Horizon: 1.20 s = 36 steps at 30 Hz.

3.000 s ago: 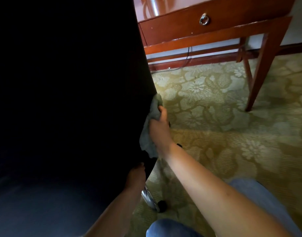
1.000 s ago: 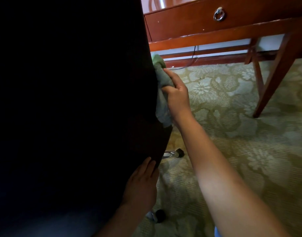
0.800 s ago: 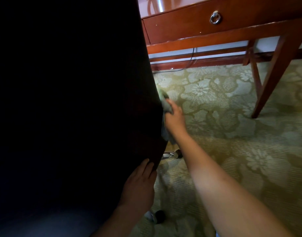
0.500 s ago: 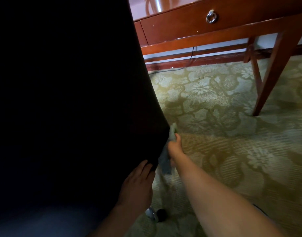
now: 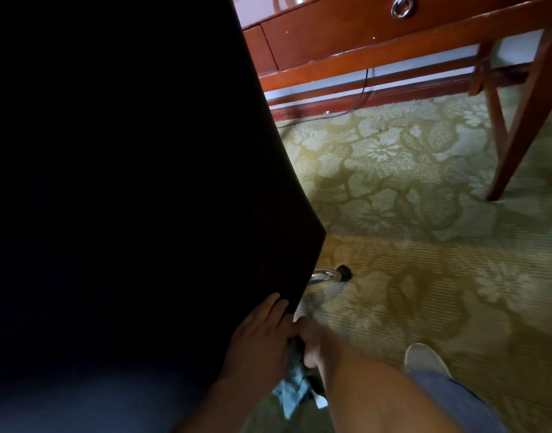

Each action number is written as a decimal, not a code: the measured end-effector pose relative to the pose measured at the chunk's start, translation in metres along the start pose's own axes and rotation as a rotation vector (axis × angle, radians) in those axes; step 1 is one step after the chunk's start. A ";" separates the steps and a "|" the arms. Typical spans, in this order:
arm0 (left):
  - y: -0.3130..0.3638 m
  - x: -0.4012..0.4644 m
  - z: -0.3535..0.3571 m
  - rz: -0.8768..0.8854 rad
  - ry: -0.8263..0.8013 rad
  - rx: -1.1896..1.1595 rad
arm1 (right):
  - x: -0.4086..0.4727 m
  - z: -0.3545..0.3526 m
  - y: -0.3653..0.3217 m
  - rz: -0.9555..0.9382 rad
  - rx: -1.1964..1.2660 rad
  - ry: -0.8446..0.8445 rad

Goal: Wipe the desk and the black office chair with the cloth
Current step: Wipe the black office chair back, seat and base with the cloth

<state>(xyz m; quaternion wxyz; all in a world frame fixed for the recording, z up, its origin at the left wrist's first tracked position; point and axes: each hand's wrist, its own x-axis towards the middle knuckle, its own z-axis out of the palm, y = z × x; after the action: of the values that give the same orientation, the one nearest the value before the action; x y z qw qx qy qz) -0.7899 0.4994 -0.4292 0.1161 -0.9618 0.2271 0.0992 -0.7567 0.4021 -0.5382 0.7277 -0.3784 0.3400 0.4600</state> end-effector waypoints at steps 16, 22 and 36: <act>-0.008 -0.007 0.016 0.014 -0.050 -0.009 | -0.084 -0.015 -0.217 -0.831 0.024 0.037; -0.011 -0.022 0.016 -0.012 -0.030 -0.079 | -0.130 0.009 -0.215 -0.891 -0.364 0.083; 0.009 -0.066 -0.086 -0.431 0.002 -0.525 | -0.368 0.087 -0.156 -1.331 -0.213 -0.260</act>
<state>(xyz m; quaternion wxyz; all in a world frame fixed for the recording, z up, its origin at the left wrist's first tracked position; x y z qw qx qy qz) -0.8401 0.4963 -0.3329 -0.1175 -0.9848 -0.0146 0.1268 -0.7269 0.2803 -0.1492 0.8491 -0.5181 -0.1022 -0.0125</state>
